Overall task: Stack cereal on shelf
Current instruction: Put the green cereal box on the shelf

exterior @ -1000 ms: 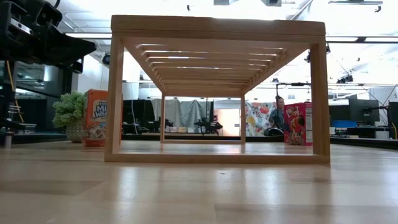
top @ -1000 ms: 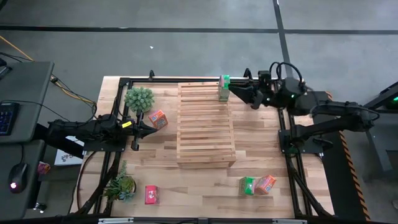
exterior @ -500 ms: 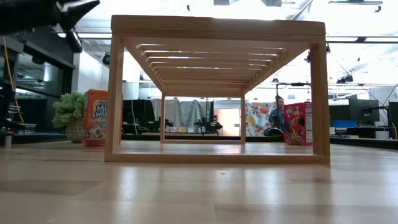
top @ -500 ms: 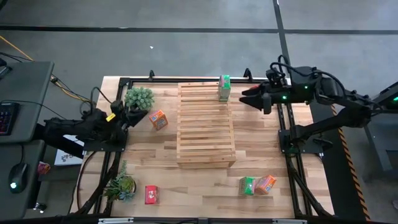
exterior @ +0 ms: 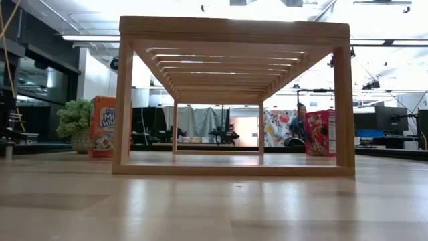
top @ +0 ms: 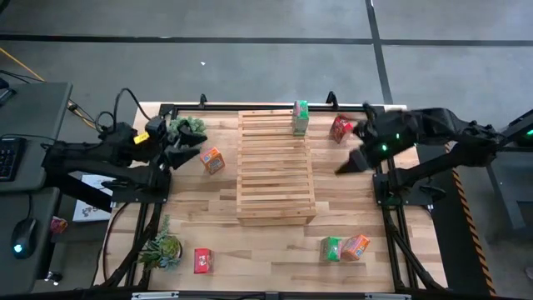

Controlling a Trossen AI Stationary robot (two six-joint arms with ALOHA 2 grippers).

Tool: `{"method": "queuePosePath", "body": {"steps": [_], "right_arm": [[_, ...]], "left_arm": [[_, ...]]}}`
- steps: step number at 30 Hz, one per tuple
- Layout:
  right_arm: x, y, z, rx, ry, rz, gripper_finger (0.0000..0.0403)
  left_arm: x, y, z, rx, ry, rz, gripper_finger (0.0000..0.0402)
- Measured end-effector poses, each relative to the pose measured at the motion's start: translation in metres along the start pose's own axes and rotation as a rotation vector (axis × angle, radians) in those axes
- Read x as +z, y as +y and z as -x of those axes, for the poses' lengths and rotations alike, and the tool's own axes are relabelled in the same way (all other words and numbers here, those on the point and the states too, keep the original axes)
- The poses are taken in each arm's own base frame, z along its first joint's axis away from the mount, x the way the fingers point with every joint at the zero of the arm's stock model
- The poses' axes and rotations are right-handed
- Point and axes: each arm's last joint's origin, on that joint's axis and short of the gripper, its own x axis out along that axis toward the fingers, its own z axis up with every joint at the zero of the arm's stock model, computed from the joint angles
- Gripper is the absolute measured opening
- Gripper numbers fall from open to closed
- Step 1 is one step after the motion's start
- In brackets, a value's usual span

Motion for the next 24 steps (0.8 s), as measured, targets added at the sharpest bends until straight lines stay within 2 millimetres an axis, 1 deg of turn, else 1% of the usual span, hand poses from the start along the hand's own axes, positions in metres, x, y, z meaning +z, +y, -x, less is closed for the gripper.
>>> {"method": "queuePosePath", "body": {"steps": [3,6,9,13,17,21,24], "right_arm": [[-0.023,-0.003,-0.003,-0.083,0.115,-0.087,0.0281],[-0.046,-0.002,-0.008,-0.172,0.160,-0.143,0.0281],[-0.069,0.004,-0.023,-0.246,0.163,-0.180,0.0281],[-0.100,0.013,-0.058,-0.355,0.199,-0.196,0.0281],[-0.130,0.018,-0.099,-0.452,0.186,-0.230,0.0281],[-0.151,0.017,-0.138,-0.536,0.096,-0.319,0.0281],[-0.161,0.010,-0.166,-0.625,0.032,-0.391,0.0281]], "left_arm": [[0.005,-0.001,-0.008,0.028,-0.033,0.022,0.0240],[0.003,0.001,-0.014,0.071,-0.037,0.083,0.0239],[-0.001,0.003,-0.018,0.099,-0.025,0.148,0.0239],[-0.008,0.005,-0.024,0.110,0.007,0.223,0.0239],[-0.011,0.004,-0.026,0.105,0.019,0.237,0.0239],[-0.011,0.004,-0.026,0.100,0.022,0.214,0.0239],[-0.010,0.003,-0.025,0.075,0.033,0.187,0.0239]]}}
